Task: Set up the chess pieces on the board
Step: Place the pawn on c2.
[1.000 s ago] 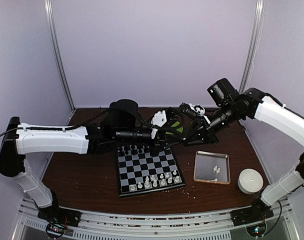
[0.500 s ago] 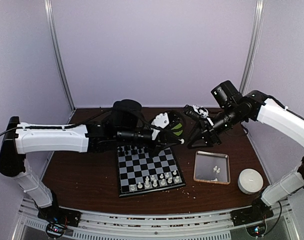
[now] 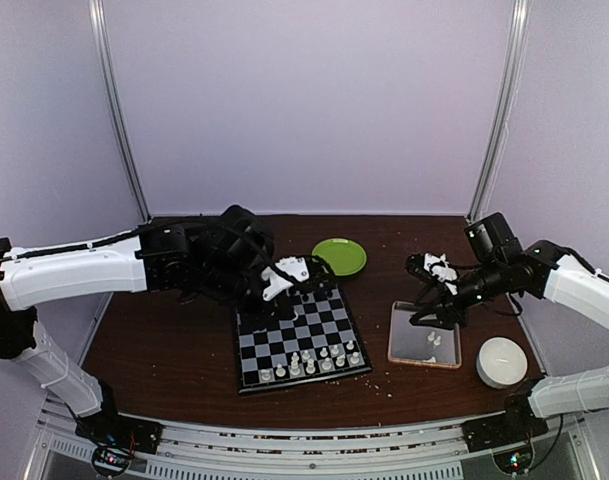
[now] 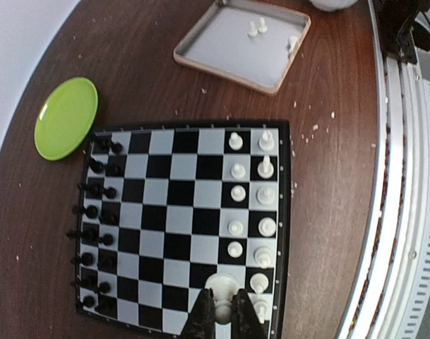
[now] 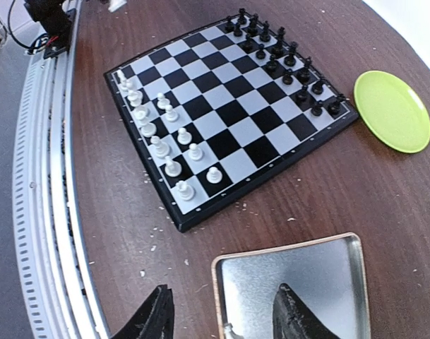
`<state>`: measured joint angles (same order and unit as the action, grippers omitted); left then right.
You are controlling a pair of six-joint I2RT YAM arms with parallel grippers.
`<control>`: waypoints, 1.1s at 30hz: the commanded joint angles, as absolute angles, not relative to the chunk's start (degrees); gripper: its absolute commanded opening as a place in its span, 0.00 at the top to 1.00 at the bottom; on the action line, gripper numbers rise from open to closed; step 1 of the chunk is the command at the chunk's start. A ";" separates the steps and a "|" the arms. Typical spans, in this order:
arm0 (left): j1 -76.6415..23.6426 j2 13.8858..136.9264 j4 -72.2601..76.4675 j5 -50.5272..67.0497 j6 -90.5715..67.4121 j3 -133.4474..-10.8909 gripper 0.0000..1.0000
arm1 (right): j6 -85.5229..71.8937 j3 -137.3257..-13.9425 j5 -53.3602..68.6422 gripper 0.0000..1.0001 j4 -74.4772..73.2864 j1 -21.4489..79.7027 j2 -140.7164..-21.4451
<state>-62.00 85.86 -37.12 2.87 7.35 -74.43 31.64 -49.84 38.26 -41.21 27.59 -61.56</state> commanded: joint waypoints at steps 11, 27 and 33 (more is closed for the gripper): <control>-57.35 94.42 -43.92 11.14 4.11 -72.06 0.99 | 34.26 -49.44 30.75 0.52 -36.05 27.08 -63.28; -54.87 104.67 -40.31 13.81 4.66 -72.78 0.99 | 35.05 -49.04 30.23 0.52 -36.38 26.98 -62.80; -54.32 106.06 -39.39 14.19 4.47 -72.50 0.98 | 35.49 -49.18 30.51 0.52 -36.81 26.98 -63.35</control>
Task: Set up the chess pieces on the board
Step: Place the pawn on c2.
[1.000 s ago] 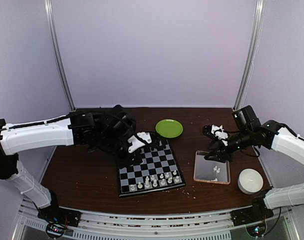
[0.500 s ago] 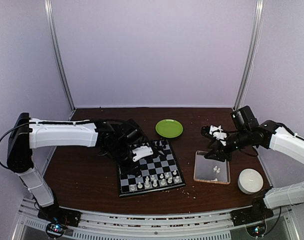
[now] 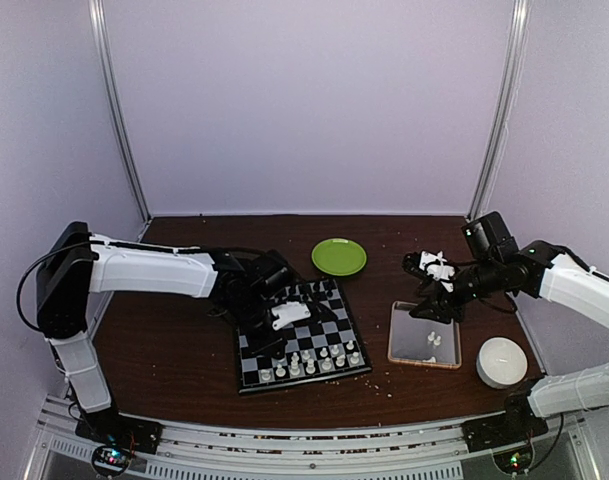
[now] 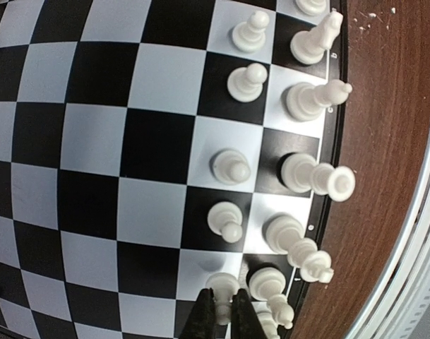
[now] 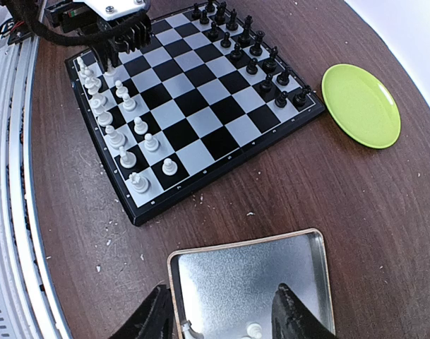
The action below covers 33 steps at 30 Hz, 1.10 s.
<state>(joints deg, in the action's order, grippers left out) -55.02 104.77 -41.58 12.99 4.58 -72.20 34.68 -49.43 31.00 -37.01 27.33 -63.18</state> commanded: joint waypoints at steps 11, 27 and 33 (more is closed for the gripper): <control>-54.14 107.31 -39.39 13.37 4.67 -72.25 0.95 | 35.69 -49.37 30.50 0.52 -37.10 26.98 -64.20; -54.14 105.37 -41.20 13.65 4.70 -71.83 0.97 | 35.86 -49.64 30.59 0.51 -37.51 26.98 -64.78; -54.14 103.89 -41.31 13.27 4.33 -71.04 0.98 | 35.86 -49.65 30.59 0.51 -37.53 26.98 -64.67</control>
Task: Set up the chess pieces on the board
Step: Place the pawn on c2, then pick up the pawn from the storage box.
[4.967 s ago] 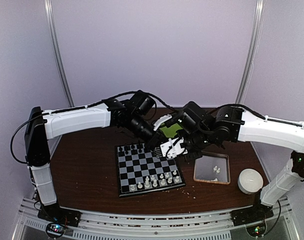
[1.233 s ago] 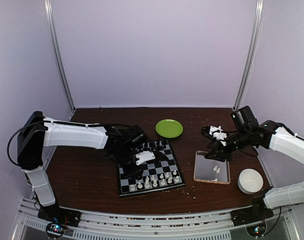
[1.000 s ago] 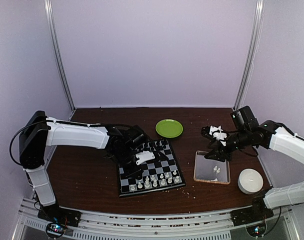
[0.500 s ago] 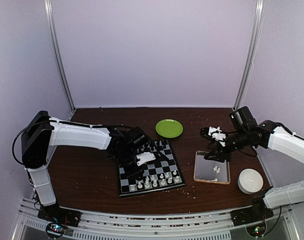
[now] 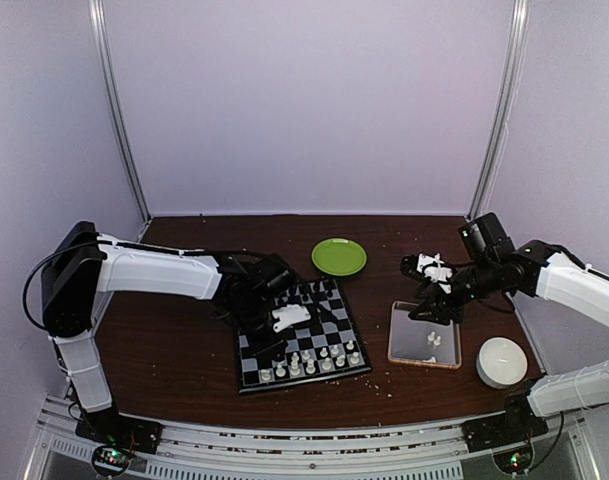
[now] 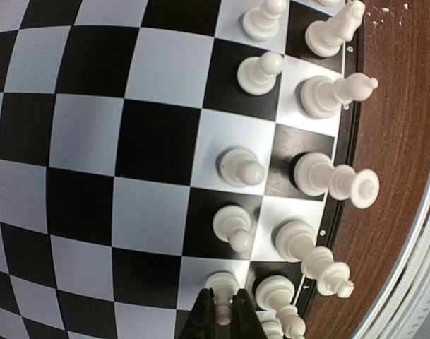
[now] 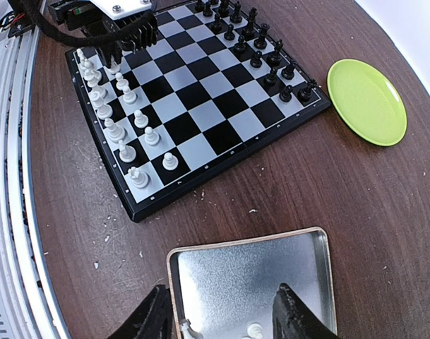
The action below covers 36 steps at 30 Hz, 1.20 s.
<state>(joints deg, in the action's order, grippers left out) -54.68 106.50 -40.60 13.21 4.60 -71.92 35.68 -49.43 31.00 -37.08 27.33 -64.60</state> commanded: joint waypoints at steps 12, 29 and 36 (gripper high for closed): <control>-54.14 104.50 -39.91 12.45 3.21 -72.04 0.82 | 35.86 -49.66 30.59 0.51 -37.67 26.98 -64.27; -54.14 95.66 -47.04 7.86 5.14 -78.74 0.72 | 34.00 -55.37 30.99 0.53 -43.67 25.67 -64.01; -53.44 90.23 -43.29 0.51 7.67 -87.73 0.68 | 35.61 -60.53 22.22 0.58 -54.53 23.98 -69.04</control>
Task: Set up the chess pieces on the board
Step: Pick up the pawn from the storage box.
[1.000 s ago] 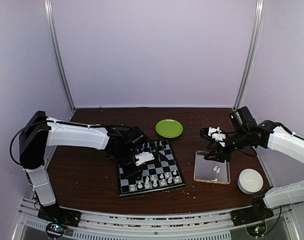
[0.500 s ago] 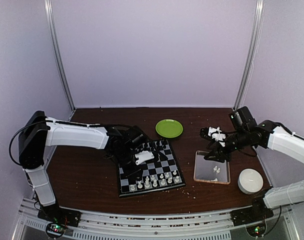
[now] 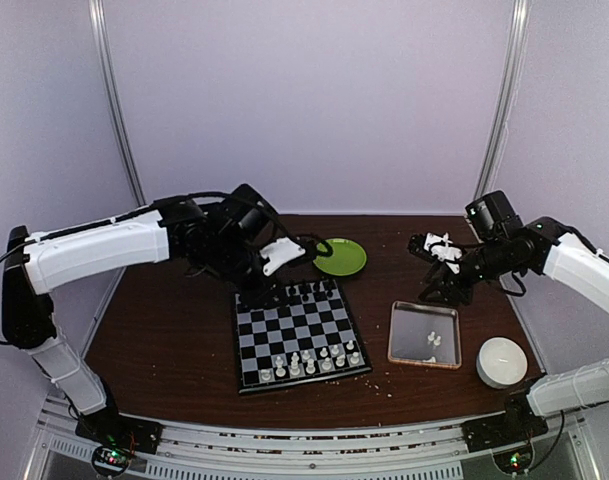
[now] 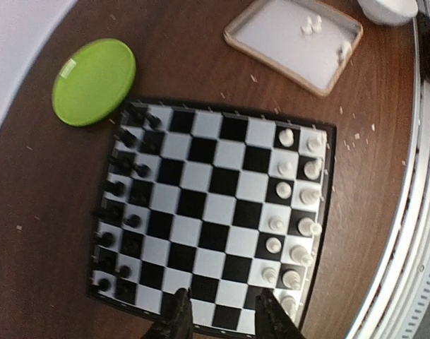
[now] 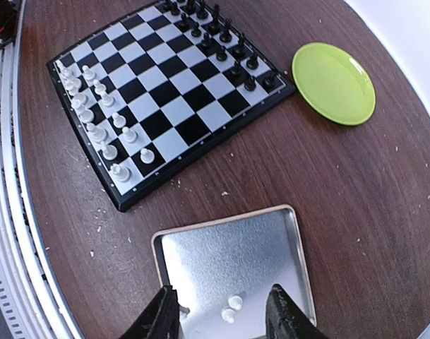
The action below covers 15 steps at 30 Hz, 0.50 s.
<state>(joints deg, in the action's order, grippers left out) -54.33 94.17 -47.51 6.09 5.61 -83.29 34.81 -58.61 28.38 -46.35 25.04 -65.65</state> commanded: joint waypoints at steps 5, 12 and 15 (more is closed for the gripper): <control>-53.44 86.09 -31.74 -1.59 8.59 -86.16 0.63 | 34.75 -60.01 15.39 0.63 -57.88 23.09 -74.70; -51.99 80.97 -22.59 -2.16 10.11 -75.74 0.60 | 33.41 -55.66 9.58 0.63 -56.20 22.94 -78.60; -51.86 78.61 -18.88 -3.37 9.90 -71.17 0.56 | 32.75 -54.91 8.67 0.64 -55.75 22.92 -80.42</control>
